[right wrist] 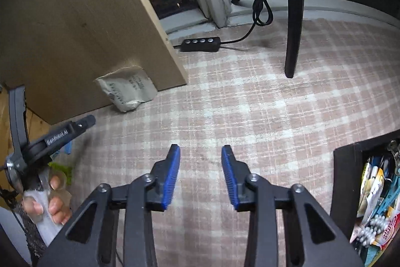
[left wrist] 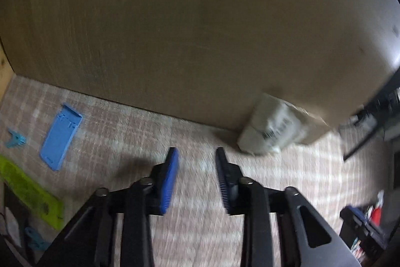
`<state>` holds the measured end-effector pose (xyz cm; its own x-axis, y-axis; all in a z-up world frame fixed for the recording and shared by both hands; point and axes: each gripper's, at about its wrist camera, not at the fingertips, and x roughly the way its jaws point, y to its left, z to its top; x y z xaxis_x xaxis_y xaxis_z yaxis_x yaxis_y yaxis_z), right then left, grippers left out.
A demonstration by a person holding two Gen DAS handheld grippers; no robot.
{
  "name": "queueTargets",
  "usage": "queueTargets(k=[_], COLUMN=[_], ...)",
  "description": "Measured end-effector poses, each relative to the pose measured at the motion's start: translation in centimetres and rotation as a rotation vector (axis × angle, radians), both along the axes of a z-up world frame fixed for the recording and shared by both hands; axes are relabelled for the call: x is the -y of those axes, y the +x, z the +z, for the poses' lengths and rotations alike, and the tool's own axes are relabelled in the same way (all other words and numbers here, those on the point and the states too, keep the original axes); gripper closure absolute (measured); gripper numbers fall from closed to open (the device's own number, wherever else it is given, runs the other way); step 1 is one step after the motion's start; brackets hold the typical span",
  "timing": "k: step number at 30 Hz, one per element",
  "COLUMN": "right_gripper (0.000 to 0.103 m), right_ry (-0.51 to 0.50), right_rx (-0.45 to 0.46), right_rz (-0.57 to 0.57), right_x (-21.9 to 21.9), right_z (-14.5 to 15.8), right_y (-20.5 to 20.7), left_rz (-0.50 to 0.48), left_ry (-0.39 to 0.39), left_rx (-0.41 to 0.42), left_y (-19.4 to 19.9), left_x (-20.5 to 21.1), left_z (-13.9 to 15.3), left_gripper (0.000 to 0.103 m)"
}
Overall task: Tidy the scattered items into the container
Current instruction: 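Reach both tools to the white paper bag by the board and grasp it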
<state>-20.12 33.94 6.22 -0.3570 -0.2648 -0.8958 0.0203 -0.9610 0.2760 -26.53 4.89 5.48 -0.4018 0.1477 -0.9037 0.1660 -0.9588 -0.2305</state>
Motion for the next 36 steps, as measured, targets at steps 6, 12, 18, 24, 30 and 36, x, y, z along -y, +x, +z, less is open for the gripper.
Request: queueTargets(k=[6, 12, 18, 24, 30, 36], right_gripper=[0.070, 0.070, 0.070, 0.070, 0.067, 0.062], right_ry=[0.001, 0.013, 0.025, 0.013, -0.048, -0.024], right_rx=[0.019, 0.030, 0.030, 0.018, 0.020, -0.009], right_rz=[-0.021, -0.025, -0.029, -0.049, -0.080, -0.069], right_x=[-1.6, -2.3, -2.5, -3.3, -4.4, -3.0], right_z=[-1.1, -1.7, -1.8, -1.8, -2.2, -3.2], right_y=[-0.6, -1.0, -1.3, -2.1, -4.6, -7.9], left_rz=[0.063, 0.082, 0.066, -0.162, -0.133, -0.182], left_ry=[0.053, 0.072, 0.140, 0.195, 0.175, 0.154], left_rx=[0.017, -0.013, -0.022, -0.026, -0.030, -0.071], left_y=[-1.4, -1.9, -1.5, 1.3, 1.2, 1.4], left_x=[0.2, -1.5, -3.5, -7.5, -7.3, -8.8], left_z=[-2.1, -2.1, -2.5, -1.9, -1.1, -0.3], left_gripper=[0.086, 0.086, 0.099, 0.094, 0.073, 0.065])
